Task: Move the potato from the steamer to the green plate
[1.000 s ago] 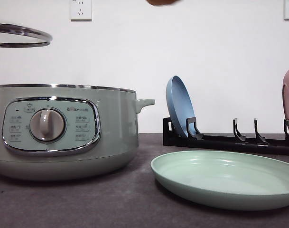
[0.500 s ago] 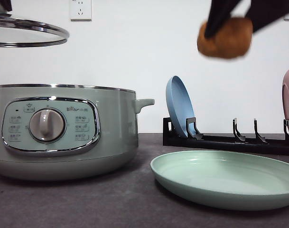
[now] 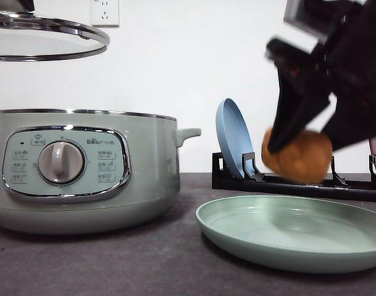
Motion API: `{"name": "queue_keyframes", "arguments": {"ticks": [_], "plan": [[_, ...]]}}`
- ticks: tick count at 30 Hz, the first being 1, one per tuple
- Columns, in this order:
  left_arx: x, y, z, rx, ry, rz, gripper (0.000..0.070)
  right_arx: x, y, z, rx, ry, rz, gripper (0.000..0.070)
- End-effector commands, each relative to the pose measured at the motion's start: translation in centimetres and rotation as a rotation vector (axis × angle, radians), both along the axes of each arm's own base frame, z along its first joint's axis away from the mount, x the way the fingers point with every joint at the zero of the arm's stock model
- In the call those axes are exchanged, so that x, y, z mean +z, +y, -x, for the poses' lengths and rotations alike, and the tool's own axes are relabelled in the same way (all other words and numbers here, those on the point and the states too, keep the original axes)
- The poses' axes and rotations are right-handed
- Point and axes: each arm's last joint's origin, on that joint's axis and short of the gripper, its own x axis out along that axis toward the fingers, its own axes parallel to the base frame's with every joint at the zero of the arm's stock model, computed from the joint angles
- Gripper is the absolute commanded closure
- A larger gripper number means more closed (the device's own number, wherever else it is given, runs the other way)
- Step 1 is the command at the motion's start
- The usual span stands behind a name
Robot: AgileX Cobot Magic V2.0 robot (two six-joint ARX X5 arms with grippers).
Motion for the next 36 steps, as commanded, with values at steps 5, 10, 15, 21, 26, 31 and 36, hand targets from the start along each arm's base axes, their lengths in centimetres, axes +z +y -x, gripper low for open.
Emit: {"name": "queue_keyframes", "arguments": {"ticks": [5,10,15,21,26,31,36], "plan": [[1.1,-0.6,0.4,-0.034,-0.067,0.02,0.0699,-2.1,0.7,-0.8,-0.032,0.061,0.045,0.0506],[1.1,-1.2,0.5,-0.057,-0.066,0.021,0.0699,-3.4,1.1,-1.4,-0.031,0.098,0.072,0.0505],[1.1,-1.8,0.7,-0.085,-0.065,0.025,0.0699,-4.3,1.2,-1.6,-0.03,0.134,0.098,0.0365],[1.2,-2.7,1.0,-0.137,-0.06,0.046,0.0699,-4.4,1.2,-1.6,-0.03,0.145,0.106,0.0259],[1.1,-3.4,1.1,-0.166,-0.061,0.047,0.0699,-3.8,1.3,-1.6,-0.03,0.123,0.092,0.0115],[0.7,-4.4,0.6,-0.196,-0.054,0.046,0.0699,-1.4,1.2,-1.6,-0.036,0.047,0.055,0.0115],[-0.1,-5.5,-0.5,-0.219,-0.031,0.04,0.0699,2.3,0.6,-1.0,-0.041,-0.051,0.059,0.0115]]}}
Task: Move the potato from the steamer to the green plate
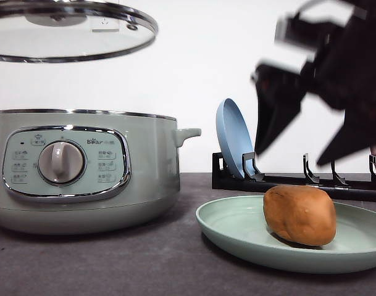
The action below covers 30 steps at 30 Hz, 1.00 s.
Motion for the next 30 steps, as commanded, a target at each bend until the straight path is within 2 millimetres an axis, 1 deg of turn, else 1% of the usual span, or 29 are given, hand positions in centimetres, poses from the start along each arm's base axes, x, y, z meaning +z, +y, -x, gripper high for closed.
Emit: {"name": "queue_keyframes", "arguments": {"ticks": [1,7,9,12,17,24,30], "plan": [[0.3,-0.5,-0.8,-0.013,-0.038,0.02,0.0699,1.3,0.0,0.1,0.015,-0.041,0.014,0.0115],[-1.2,-1.4,-2.8,-0.014,0.001,0.004,0.0699,5.4,-1.1,1.4,0.01,-0.155,-0.008,0.0115],[-1.8,-1.6,-3.5,-0.016,0.017,-0.004,0.0699,6.4,-1.4,1.9,0.01,-0.189,-0.031,0.0115],[-2.7,-2.0,-4.4,-0.018,0.037,-0.014,0.0699,7.3,-2.0,2.6,0.007,-0.228,-0.057,0.0115],[-3.8,-2.4,-5.5,-0.02,0.065,-0.026,0.0699,8.0,-2.6,3.4,-0.004,-0.264,-0.075,0.0115],[-5.3,-2.9,-6.7,-0.022,0.108,-0.045,0.0699,8.0,-2.8,3.6,-0.013,-0.258,-0.051,0.0115],[-6.2,-3.2,-7.3,-0.023,0.134,-0.056,0.0699,8.0,-2.8,3.6,-0.024,-0.263,-0.041,0.0115]]}}
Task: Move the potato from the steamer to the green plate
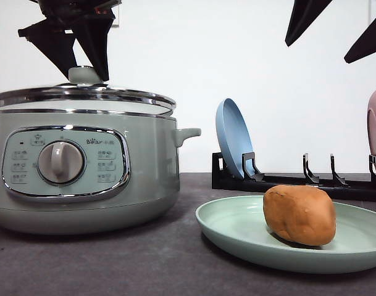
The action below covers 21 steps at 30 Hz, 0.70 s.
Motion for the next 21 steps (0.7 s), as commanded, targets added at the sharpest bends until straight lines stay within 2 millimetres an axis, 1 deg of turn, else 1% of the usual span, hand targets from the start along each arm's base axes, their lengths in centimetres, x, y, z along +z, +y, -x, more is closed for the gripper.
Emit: {"name": "queue_keyframes", "arguments": {"ticks": [1,5,21], "plan": [[0.15,-0.42,-0.63,-0.017,-0.023,0.011,0.0699,0.48,0.14,-0.02,0.006,-0.016,-0.003,0.0115],[-0.35,-0.5,-0.96,-0.016,-0.013,-0.012,0.0699,0.47,0.13,-0.01,0.008,-0.016,0.002,0.0115],[-0.45,-0.46,-0.76,0.004,-0.019,-0.087,0.0698,0.47,0.13,-0.01,0.013,-0.019,0.009,0.0115]]}}
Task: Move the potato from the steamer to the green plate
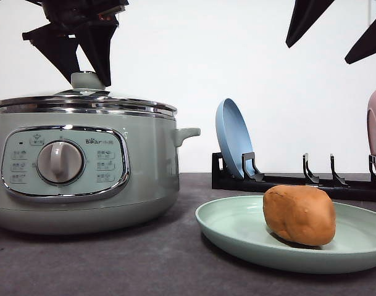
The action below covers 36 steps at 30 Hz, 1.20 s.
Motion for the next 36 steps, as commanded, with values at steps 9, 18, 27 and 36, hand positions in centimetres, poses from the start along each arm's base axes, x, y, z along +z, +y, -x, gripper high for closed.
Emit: {"name": "queue_keyframes", "arguments": {"ticks": [9,18,27,36], "plan": [[0.0,-0.8,-0.2,-0.008,-0.024,-0.069,0.0698,0.5,0.2,0.0,0.009,-0.022,-0.001,0.0115],[-0.1,-0.8,-0.1,-0.003,-0.015,-0.069,0.0492,0.4,0.1,0.0,0.01,-0.011,0.006,0.0115],[1.2,-0.6,0.4,0.0,-0.073,-0.043,0.0185,0.3,0.1,0.1,0.013,0.004,0.016,0.0115],[5.1,0.7,3.6,0.001,-0.195,0.014,0.0188,0.3,0.2,0.1,0.047,0.014,0.004,0.0115]]}}
